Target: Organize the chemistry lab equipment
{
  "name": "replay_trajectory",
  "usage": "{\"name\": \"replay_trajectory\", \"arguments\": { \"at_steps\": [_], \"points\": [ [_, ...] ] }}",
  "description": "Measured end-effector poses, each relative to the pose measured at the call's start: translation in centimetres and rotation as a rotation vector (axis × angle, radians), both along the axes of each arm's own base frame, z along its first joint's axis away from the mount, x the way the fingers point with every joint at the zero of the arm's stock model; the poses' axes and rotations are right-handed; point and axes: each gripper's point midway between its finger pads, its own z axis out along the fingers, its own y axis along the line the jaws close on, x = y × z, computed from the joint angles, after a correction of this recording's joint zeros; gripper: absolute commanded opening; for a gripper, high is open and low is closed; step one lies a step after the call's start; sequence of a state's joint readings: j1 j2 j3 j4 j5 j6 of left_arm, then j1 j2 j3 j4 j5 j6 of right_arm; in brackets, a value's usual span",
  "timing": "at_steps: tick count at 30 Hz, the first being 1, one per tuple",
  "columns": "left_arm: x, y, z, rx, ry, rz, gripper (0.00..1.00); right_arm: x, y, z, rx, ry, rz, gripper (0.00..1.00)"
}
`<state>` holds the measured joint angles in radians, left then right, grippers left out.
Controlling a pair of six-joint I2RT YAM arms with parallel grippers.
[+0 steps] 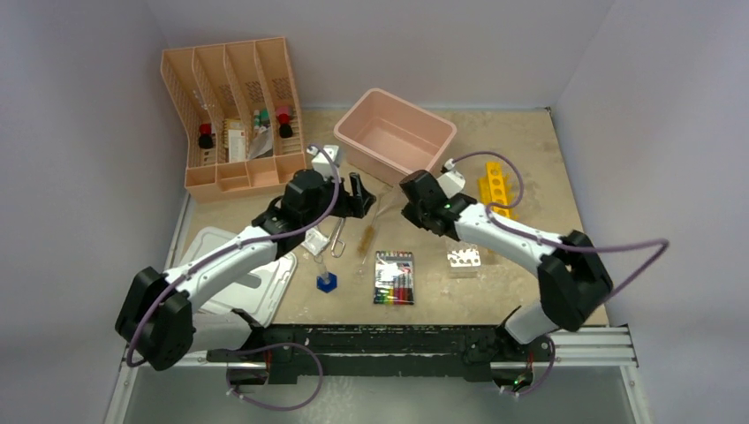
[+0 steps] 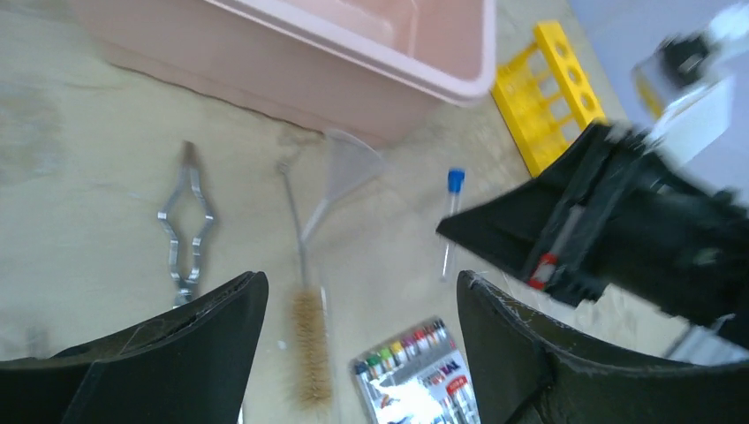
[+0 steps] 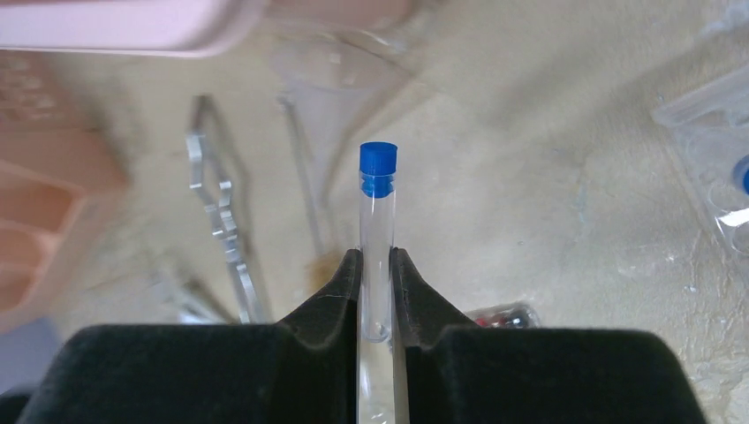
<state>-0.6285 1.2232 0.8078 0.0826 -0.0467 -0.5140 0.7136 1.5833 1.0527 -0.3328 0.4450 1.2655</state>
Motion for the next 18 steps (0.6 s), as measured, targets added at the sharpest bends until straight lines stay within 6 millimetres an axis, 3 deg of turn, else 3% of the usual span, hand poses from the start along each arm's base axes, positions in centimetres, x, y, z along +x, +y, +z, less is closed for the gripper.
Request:
{"name": "replay_trajectory", "arguments": {
  "at_steps": [4,8,13,18],
  "points": [
    [-0.7,-3.0,-2.7,-0.008,0.089,-0.148,0.69,0.1,-0.2,4.5,0.077,-0.132,0.041,0.09],
    [-1.4,-5.6,-4.3,-0.042,0.161,-0.264,0.68,0.1,-0.4,7.0,0.116,-0.212,0.077,0.09],
    [-2.6,-8.6,-3.8,-0.085,0.168,-0.383,0.65,0.0,-0.3,8.9,0.156,-0.268,0.116,0.09],
    [-3.0,-10.2,-2.9,-0.136,0.161,-0.409,0.51,0.1,0.4,10.4,0.195,-0.308,0.158,0.09]
  ]
}}
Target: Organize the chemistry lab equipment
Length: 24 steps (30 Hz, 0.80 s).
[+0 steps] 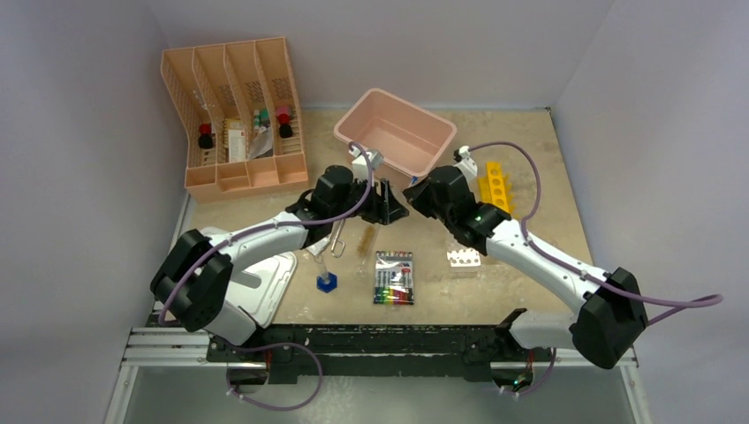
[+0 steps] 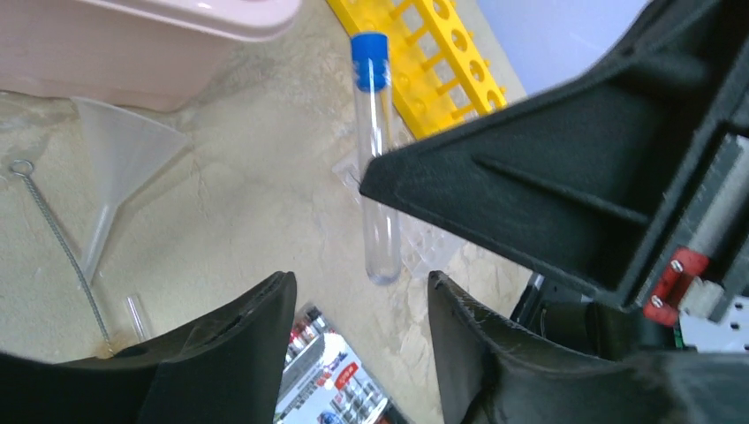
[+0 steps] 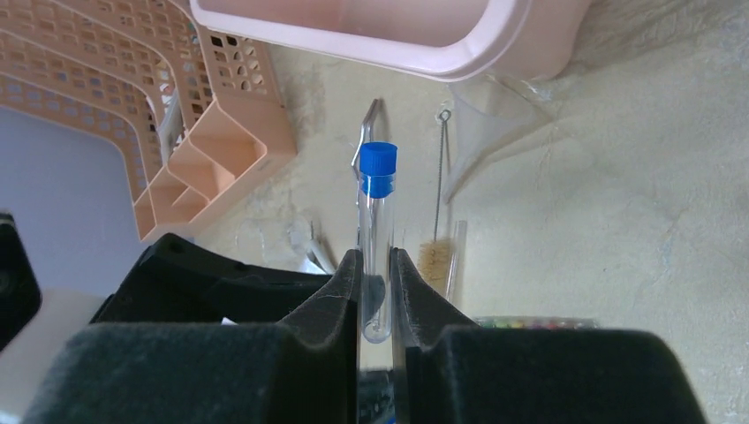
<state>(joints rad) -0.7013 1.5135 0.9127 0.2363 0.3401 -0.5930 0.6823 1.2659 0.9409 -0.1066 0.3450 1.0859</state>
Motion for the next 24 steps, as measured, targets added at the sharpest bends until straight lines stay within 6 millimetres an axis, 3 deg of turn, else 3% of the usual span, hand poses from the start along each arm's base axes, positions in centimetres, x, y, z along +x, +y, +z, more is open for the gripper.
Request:
{"name": "replay_trajectory", "arguments": {
  "at_steps": [7,14,19,24],
  "points": [
    [1.4,-0.4,0.5,-0.054,0.034,0.079,0.35,-0.3,0.3,0.5,0.011,-0.006,0.048,0.1],
    [2.1,-1.6,2.8,-0.088,0.016,0.075,0.01,-0.4,0.2,1.4,0.046,-0.02,0.072,0.14],
    [1.5,-1.7,2.7,-0.085,0.017,0.038,0.0,-0.8,0.2,1.2,0.058,-0.027,0.097,0.47],
    [0.8,-1.2,2.1,-0.08,-0.011,0.004,0.0,-1.5,-0.1,0.4,0.04,0.037,0.162,0.61]
  ]
}}
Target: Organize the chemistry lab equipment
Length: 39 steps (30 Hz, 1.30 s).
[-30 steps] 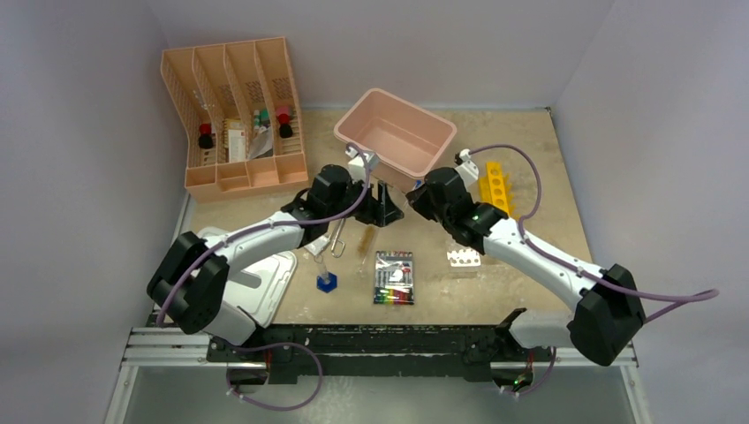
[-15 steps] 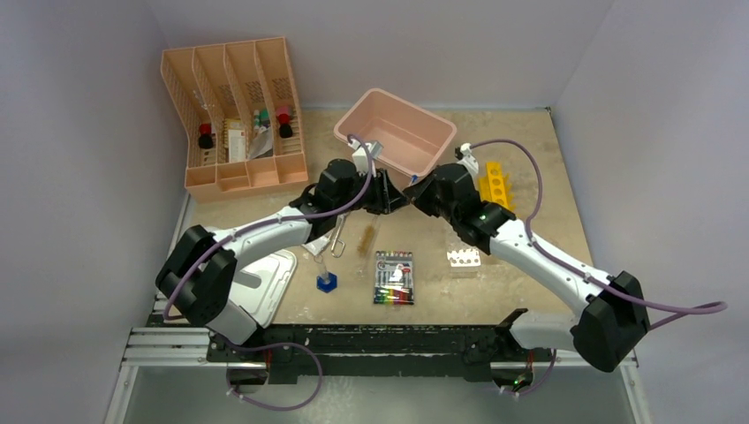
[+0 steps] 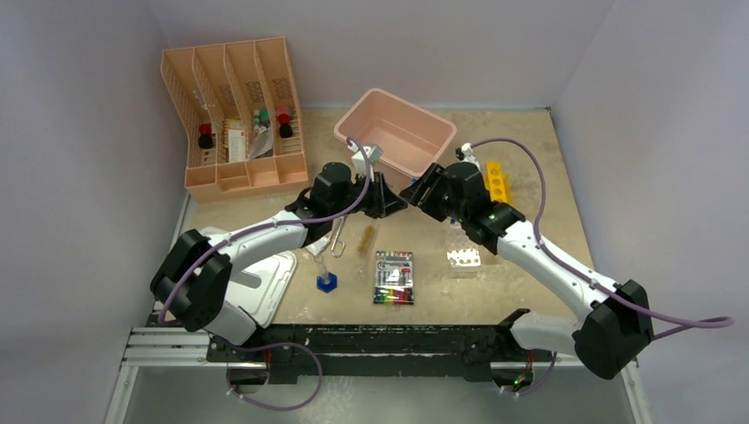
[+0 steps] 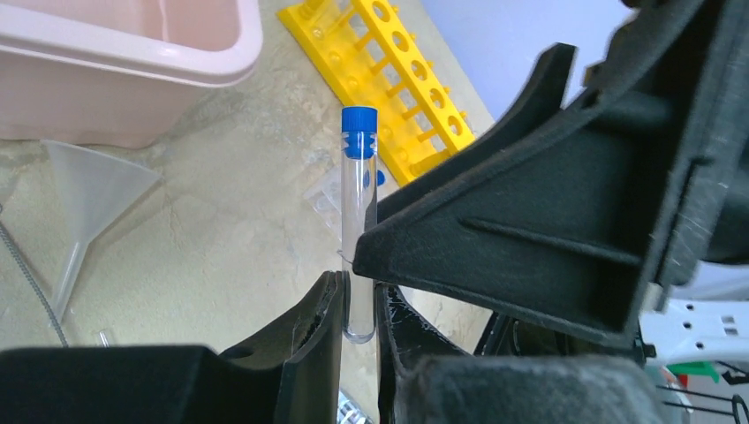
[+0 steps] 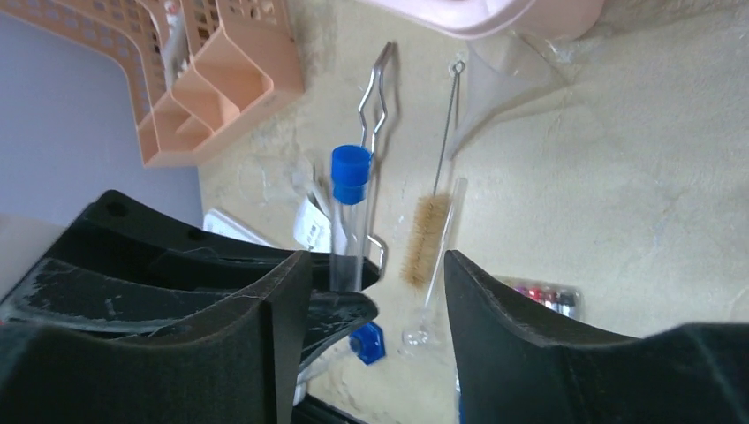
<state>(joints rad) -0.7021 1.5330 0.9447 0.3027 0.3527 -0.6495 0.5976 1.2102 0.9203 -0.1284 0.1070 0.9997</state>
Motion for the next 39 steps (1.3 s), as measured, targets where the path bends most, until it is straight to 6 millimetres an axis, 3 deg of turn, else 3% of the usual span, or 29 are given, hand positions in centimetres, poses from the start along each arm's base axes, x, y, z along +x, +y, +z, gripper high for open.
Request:
{"name": "replay_trajectory", "arguments": {
  "at_steps": [5,11,16,19,22,33,39],
  "points": [
    [-1.4,0.5,1.7,-0.034,-0.06,-0.046,0.0,-0.9,-0.5,0.3,-0.034,0.0,0.082,0.65],
    [-3.1,0.5,5.3,-0.1,-0.145,-0.124,0.0,-1.6,-1.0,5.5,-0.015,-0.104,0.157,0.64],
    [-5.0,0.7,7.1,-0.118,-0.212,-0.218,0.0,-1.7,-1.0,9.0,0.019,-0.16,0.195,0.45],
    [-6.0,1.0,6.9,-0.092,-0.233,-0.267,0.0,-1.9,-0.9,9.2,0.034,-0.139,0.218,0.33],
    [-6.5,1.3,6.4,-0.058,-0.241,-0.296,0.0,-2.5,-0.6,8.8,0.065,-0.106,0.245,0.31],
    [-7.2,1.8,5.8,-0.015,-0.261,-0.333,0.0,-4.7,0.5,8.8,0.135,-0.064,0.352,0.43],
    [-7.3,2.0,5.9,-0.009,-0.269,-0.335,0.0,-5.3,0.7,8.5,0.14,-0.051,0.386,0.2]
  ]
}}
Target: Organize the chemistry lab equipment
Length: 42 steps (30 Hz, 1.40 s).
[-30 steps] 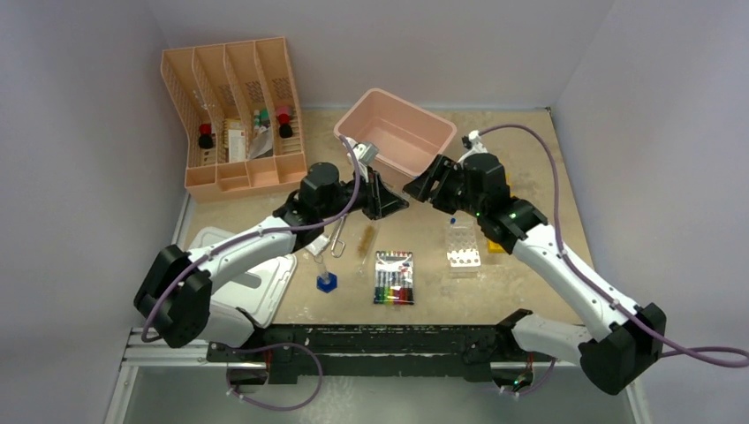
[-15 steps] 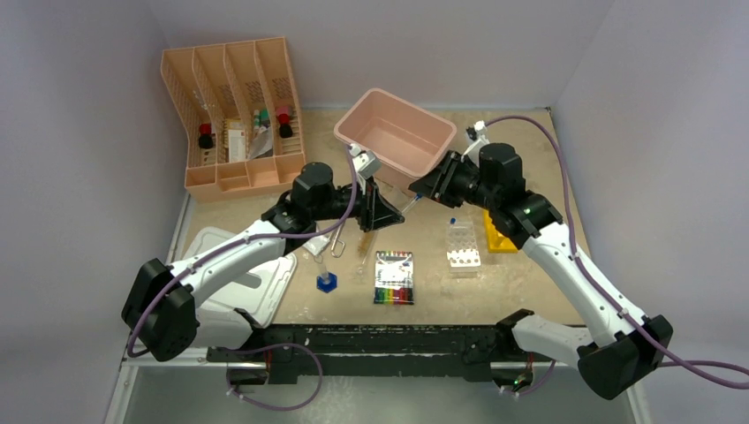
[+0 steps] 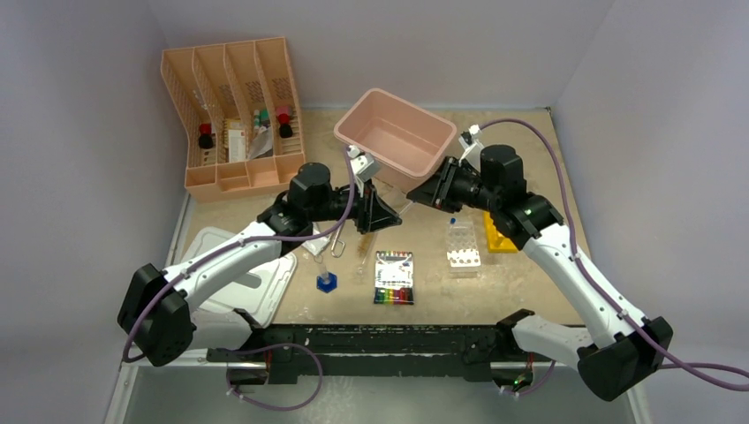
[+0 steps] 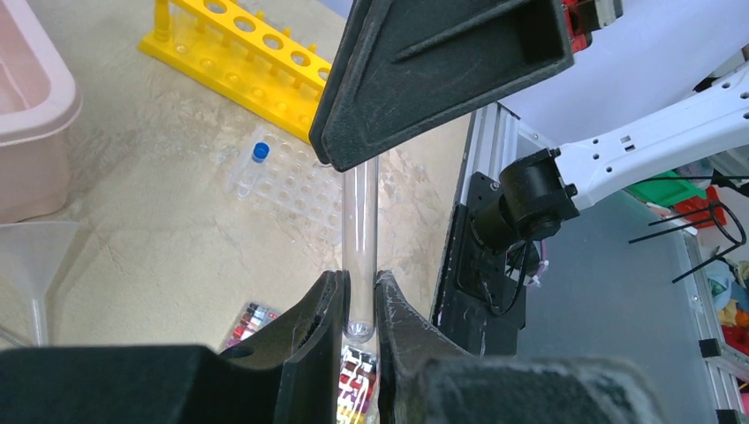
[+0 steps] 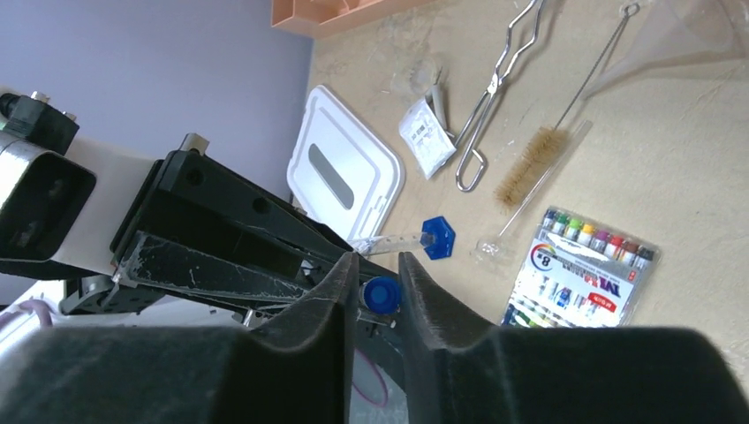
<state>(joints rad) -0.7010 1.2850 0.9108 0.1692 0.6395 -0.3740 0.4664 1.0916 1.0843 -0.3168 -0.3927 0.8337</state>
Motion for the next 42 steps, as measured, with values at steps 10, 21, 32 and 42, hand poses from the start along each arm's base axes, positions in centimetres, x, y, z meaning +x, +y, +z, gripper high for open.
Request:
{"name": "replay_trajectory", "arguments": {
  "at_steps": [10,21,32,42],
  "points": [
    [1.6,0.9,-0.8,0.052,0.024,0.129,0.57,0.1,-0.9,-0.9,-0.063,-0.025,-0.017,0.08],
    [5.6,9.4,-0.5,0.213,0.037,0.654,0.57,1.6,-10.1,-5.9,-0.541,-0.072,-0.325,0.05],
    [5.2,13.4,0.0,0.212,-0.002,0.817,0.57,-1.1,-10.4,-9.7,-0.819,-0.229,-0.433,0.05],
    [5.3,14.2,0.9,0.181,-0.029,0.857,0.57,0.1,-11.1,-12.8,-0.974,-0.34,-0.593,0.06]
  ]
}}
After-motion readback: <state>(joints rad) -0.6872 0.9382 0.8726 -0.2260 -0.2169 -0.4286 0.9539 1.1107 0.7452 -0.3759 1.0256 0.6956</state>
